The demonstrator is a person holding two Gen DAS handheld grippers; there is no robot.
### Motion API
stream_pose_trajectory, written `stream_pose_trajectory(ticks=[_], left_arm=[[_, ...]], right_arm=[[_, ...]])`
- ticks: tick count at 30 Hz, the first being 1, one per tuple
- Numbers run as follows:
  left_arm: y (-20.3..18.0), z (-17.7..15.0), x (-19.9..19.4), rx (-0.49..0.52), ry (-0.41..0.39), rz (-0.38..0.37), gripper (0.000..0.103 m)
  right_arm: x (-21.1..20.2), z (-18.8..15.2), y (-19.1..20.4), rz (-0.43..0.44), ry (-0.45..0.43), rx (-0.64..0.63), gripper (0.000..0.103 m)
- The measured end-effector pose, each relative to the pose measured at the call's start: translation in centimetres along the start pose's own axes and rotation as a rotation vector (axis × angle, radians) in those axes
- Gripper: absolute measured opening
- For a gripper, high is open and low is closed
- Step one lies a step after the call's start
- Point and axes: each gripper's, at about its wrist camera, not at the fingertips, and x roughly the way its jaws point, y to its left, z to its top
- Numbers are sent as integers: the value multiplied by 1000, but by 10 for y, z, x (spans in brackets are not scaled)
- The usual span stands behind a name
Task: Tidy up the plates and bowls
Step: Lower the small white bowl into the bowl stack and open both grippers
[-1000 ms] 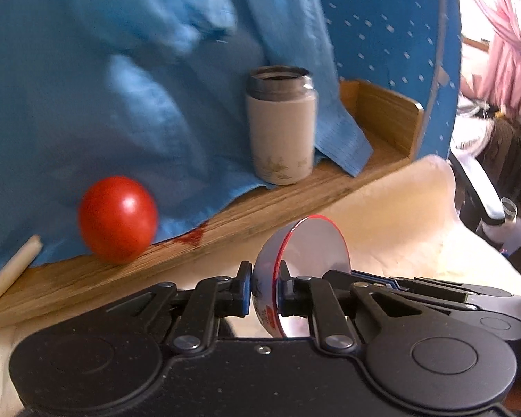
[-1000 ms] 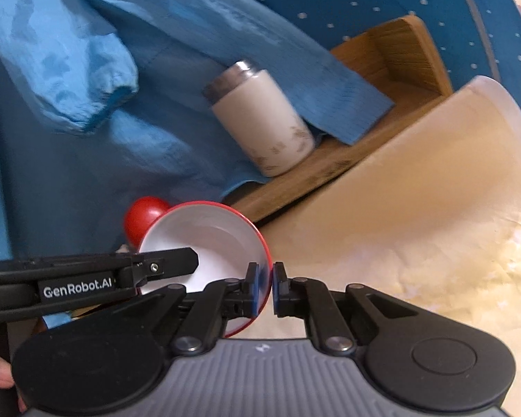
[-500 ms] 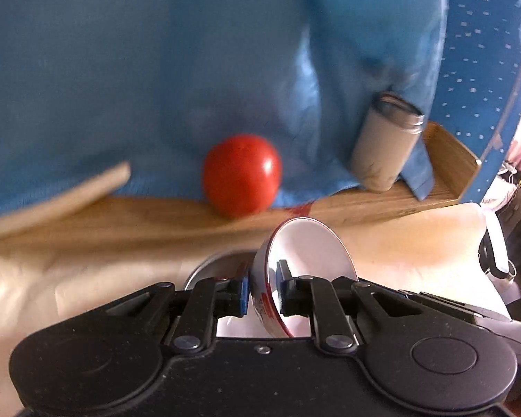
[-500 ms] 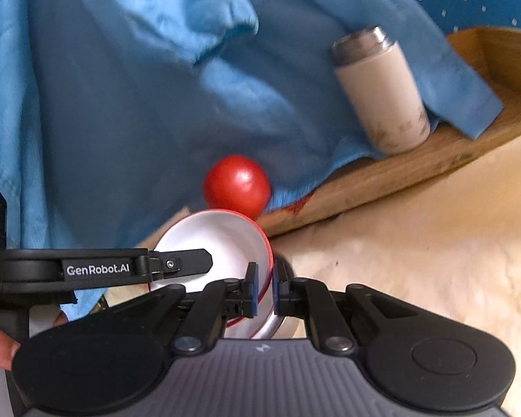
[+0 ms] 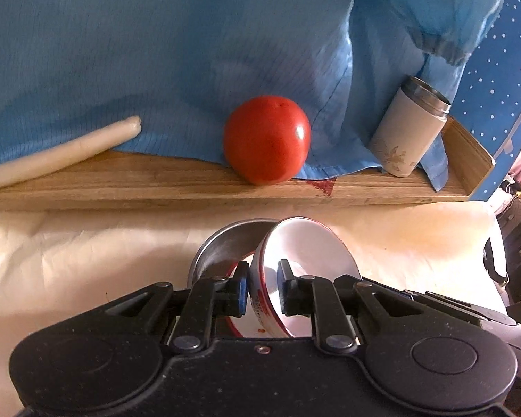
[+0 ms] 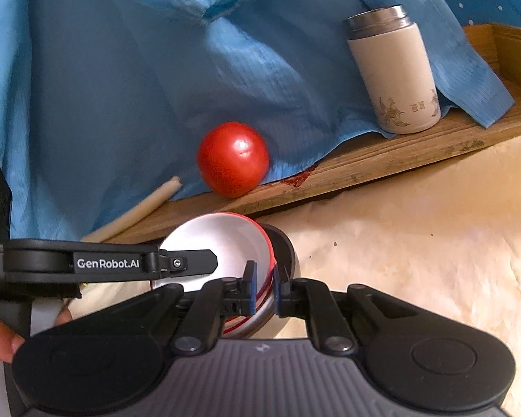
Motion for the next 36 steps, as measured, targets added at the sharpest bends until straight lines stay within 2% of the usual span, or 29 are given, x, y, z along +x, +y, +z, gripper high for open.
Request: stream_pose_trajectory(ticks=[5, 10, 14, 21, 28, 32, 36], left_arm=[[3, -5, 7, -2, 7, 3, 19], [5, -6, 8, 13, -8, 10, 19], [0, -10, 11, 88, -22, 78, 21], [3, -12, 15, 97, -24, 74, 21], [2, -15, 14, 117, -33, 92, 30], [4, -14, 12, 99, -26, 76, 34], [5, -13, 7, 84, -35, 60, 44]], right_arm=[[6, -2, 13, -55, 7, -80, 12], [7, -3, 20, -70, 9, -122, 12], [8, -5, 24, -86, 7, -154, 12], [9, -6, 29, -92, 8, -166, 12], [8, -8, 30, -88, 5, -160, 12], [7, -8, 28, -81, 5, -155, 12], [3, -8, 28, -80, -4, -152, 13]])
